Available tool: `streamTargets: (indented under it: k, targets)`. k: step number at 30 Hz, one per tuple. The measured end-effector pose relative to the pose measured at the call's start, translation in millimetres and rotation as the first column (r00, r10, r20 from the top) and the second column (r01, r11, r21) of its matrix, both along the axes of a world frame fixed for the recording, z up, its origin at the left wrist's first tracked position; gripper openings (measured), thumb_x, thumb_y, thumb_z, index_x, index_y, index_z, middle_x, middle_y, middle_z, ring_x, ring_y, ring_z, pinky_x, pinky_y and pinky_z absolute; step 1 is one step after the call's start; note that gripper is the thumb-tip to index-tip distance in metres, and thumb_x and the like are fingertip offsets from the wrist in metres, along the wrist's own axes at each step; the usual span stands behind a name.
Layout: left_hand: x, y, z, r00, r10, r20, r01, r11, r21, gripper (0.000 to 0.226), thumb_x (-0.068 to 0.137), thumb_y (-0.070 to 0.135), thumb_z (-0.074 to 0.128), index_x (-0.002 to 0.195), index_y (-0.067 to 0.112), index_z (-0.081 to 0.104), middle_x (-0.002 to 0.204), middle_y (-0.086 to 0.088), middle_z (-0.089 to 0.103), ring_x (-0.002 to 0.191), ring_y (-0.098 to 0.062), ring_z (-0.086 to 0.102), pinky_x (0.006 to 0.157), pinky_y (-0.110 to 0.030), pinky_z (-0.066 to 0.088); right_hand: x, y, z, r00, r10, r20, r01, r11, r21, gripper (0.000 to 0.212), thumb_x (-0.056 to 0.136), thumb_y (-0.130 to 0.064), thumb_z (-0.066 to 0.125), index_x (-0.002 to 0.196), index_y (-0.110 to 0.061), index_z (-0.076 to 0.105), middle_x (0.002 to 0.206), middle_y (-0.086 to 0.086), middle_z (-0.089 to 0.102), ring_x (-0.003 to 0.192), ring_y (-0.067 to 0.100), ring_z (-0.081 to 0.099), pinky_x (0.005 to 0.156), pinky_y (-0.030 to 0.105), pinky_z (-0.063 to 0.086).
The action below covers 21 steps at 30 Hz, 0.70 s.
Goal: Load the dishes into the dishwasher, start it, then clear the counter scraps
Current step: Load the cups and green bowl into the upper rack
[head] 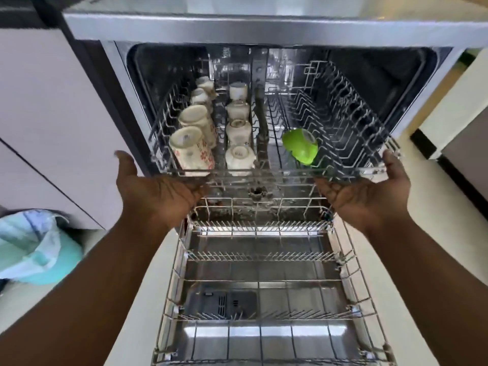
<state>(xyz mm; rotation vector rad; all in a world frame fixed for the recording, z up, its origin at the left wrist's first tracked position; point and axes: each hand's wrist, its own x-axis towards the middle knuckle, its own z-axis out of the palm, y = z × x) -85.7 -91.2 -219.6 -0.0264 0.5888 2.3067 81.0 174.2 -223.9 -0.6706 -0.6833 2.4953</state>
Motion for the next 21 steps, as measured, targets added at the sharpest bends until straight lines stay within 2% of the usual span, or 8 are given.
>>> streamTargets:
  k: [5,8,10,12,14,15,18,21]
  targets:
    - [-49,22,3,0.990,-0.089,-0.109,0.085,0.995,-0.044,0.106,0.077,0.087,0.022,0.141,0.004,0.042,0.138,-0.022,0.051,0.126,-0.039,0.050,0.112,-0.051,0.031,-52,22,9,0.993,-0.046,0.108,0.039,0.997,0.070,0.060,0.086,-0.057,0.047,0.121,-0.010,0.059,0.112,0.013,0.069,0.112,0.031,0.063,0.102,0.044,0.043]
    - [-76,31,3,0.958,-0.199,-0.204,0.179,0.977,-0.112,0.109,0.073,0.090,0.015,0.143,0.012,0.044,0.143,-0.010,0.049,0.130,-0.030,0.048,0.110,-0.047,0.033,-77,29,14,0.984,-0.052,0.168,0.035,0.994,0.105,0.061,0.084,-0.057,0.050,0.118,-0.008,0.061,0.108,0.013,0.070,0.101,0.030,0.066,0.096,0.041,0.048]
    - [-85,38,6,0.938,-0.231,-0.259,0.187,0.965,-0.182,0.104,0.076,0.088,0.012,0.141,0.016,0.048,0.136,-0.008,0.055,0.127,-0.029,0.051,0.109,-0.046,0.035,-91,35,17,0.973,-0.067,0.219,0.043,0.993,0.113,0.059,0.083,-0.057,0.053,0.115,-0.009,0.063,0.102,0.011,0.071,0.092,0.028,0.067,0.089,0.037,0.051]
    - [-89,47,10,0.948,-0.209,-0.240,0.150,0.959,-0.242,0.100,0.078,0.087,0.012,0.136,0.017,0.054,0.137,-0.006,0.055,0.130,-0.030,0.049,0.110,-0.047,0.033,-102,41,19,0.966,-0.072,0.250,0.035,0.988,0.150,0.059,0.082,-0.060,0.052,0.113,-0.012,0.066,0.101,0.010,0.073,0.097,0.027,0.067,0.092,0.038,0.049]
    - [-89,56,15,0.946,-0.223,-0.234,0.164,0.955,-0.247,0.100,0.076,0.088,0.014,0.140,0.019,0.050,0.139,-0.001,0.050,0.135,-0.029,0.042,0.111,-0.048,0.031,-111,49,19,0.959,-0.067,0.276,0.014,0.981,0.193,0.062,0.079,-0.063,0.052,0.115,-0.015,0.067,0.108,0.010,0.072,0.105,0.030,0.065,0.097,0.042,0.045]
    - [-87,59,16,0.945,-0.221,-0.243,0.145,0.944,-0.295,0.100,0.077,0.088,0.014,0.138,0.019,0.052,0.138,-0.003,0.053,0.132,-0.030,0.047,0.110,-0.048,0.033,-113,53,18,0.951,-0.060,0.304,-0.006,0.977,0.212,0.064,0.076,-0.065,0.054,0.115,-0.016,0.066,0.111,0.010,0.070,0.106,0.031,0.064,0.097,0.043,0.044]
    - [-79,60,15,0.932,-0.195,-0.307,-0.003,0.839,-0.543,0.090,0.083,0.082,0.013,0.122,0.019,0.065,0.121,-0.008,0.067,0.116,-0.029,0.061,0.106,-0.046,0.040,-108,59,18,0.922,0.003,0.388,-0.113,0.959,0.260,0.061,0.076,-0.067,0.056,0.105,-0.014,0.063,0.113,0.011,0.066,0.102,0.028,0.062,0.096,0.040,0.046]
    - [-59,49,15,0.888,-0.238,-0.393,-0.118,0.709,-0.695,0.070,0.091,0.072,0.017,0.118,0.026,0.062,0.113,-0.001,0.068,0.109,-0.017,0.062,0.104,-0.046,0.039,-87,56,8,0.880,0.050,0.472,-0.233,0.912,0.338,0.052,0.083,-0.062,0.054,0.110,-0.018,0.058,0.108,0.006,0.063,0.097,0.024,0.061,0.090,0.037,0.047]
